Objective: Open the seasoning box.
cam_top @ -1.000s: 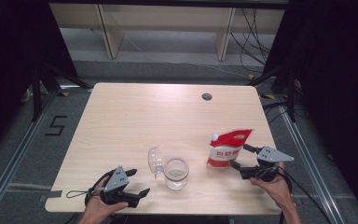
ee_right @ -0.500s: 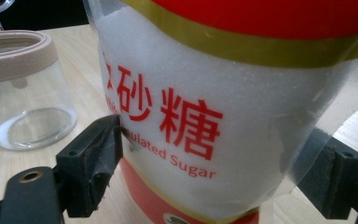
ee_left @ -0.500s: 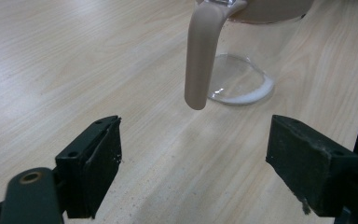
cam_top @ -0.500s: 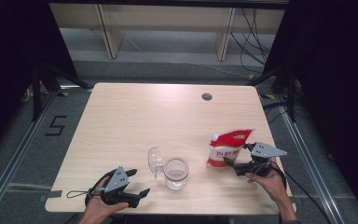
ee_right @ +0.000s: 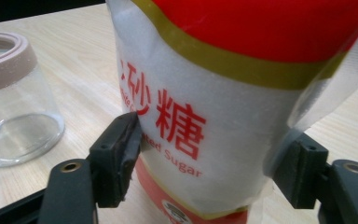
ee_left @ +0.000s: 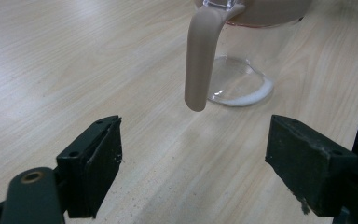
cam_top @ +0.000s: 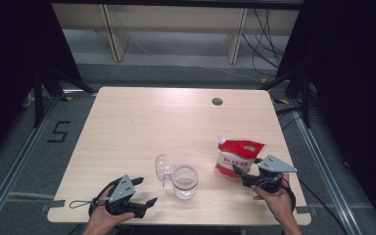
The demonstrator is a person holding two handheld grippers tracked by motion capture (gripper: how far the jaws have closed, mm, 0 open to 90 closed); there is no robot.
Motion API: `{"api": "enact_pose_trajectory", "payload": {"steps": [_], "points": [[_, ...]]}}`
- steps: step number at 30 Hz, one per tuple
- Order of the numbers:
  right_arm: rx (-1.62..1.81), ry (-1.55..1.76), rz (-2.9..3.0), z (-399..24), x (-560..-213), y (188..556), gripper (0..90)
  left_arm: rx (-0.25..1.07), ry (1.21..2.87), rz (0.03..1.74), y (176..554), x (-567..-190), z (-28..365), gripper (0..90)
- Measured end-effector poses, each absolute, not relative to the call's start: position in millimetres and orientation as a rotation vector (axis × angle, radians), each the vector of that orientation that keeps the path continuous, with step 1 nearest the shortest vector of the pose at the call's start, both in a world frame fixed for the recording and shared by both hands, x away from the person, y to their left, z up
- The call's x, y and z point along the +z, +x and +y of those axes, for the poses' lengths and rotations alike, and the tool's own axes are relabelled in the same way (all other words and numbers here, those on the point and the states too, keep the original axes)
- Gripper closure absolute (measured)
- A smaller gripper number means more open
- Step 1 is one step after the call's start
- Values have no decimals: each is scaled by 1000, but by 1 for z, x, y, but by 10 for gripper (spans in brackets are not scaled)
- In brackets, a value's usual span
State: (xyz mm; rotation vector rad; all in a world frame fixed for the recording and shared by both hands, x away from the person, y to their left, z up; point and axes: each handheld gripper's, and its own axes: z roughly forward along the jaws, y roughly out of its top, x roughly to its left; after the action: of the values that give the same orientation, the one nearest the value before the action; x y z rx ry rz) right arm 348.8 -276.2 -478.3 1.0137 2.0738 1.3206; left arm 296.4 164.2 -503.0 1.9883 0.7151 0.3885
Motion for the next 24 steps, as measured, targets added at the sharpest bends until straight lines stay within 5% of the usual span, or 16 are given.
{"api": "enact_pose_trajectory", "payload": {"steps": [24], "points": [[1289,1230,1867,-250,-480,325,383,390,1992,713,297,-504,164,180]]}}
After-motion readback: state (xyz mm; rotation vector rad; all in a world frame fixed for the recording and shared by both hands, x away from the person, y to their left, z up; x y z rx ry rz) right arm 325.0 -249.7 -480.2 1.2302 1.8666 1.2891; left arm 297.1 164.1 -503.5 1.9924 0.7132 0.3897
